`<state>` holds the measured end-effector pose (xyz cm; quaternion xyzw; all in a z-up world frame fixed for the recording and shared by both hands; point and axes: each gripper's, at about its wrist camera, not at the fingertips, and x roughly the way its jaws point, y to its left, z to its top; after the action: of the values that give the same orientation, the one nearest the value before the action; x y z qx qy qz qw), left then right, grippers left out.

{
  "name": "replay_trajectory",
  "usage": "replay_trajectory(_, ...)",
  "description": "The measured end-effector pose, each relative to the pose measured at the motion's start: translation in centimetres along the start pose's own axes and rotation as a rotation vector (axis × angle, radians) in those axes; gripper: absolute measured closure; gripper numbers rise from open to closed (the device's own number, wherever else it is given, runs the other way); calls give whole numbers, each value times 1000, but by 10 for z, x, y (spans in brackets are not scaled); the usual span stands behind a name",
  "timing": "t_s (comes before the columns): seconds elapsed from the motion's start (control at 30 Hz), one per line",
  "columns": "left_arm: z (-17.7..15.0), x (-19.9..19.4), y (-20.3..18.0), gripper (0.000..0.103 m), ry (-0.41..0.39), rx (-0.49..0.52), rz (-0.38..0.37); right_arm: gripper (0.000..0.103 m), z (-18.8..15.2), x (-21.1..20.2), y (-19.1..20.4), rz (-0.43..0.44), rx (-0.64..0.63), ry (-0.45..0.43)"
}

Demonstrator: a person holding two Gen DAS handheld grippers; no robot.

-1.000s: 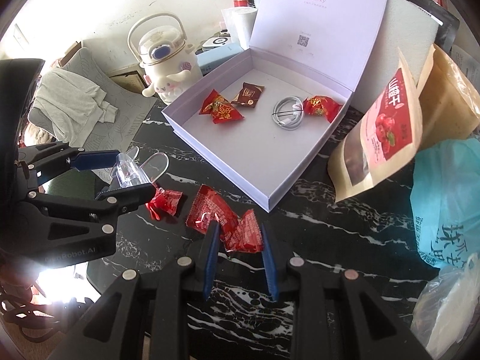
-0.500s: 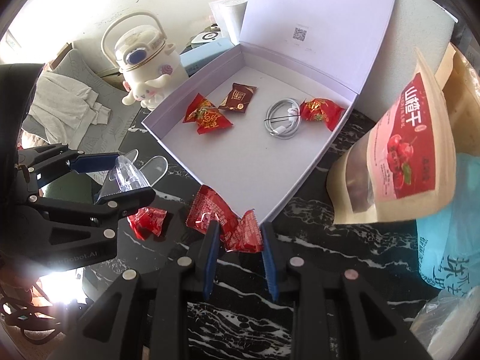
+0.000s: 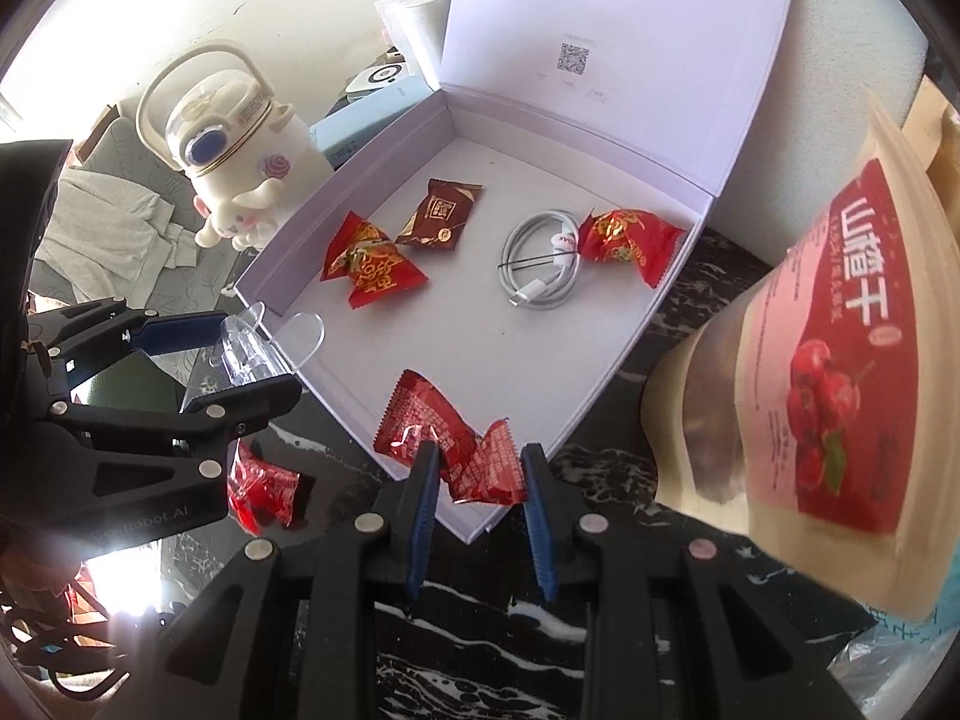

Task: Organize objects
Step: 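Carry the clear plastic piece and red candies with both grippers over the box, then lower both held items into the box and open both grippers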

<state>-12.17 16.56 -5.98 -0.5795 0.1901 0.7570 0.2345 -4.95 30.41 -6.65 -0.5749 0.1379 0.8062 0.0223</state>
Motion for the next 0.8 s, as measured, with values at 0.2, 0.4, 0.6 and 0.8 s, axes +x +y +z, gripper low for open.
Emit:
replay_trajectory(0.2, 14, 11, 6, 44, -2, -2, 1, 76, 16, 8, -4, -5, 2, -6)
replay_trajectory(0.4, 27, 19, 12, 44, -11, 2, 7, 76, 32, 12, -10, -25, 0, -14)
replay_trajectory(0.6, 42, 29, 13, 44, -19, 24, 9, 76, 45, 19, -12, -36, -1, -20)
replay_trajectory(0.8, 56, 37, 13, 44, -29, 36, 8, 76, 58, 30, -13, -48, -4, -26)
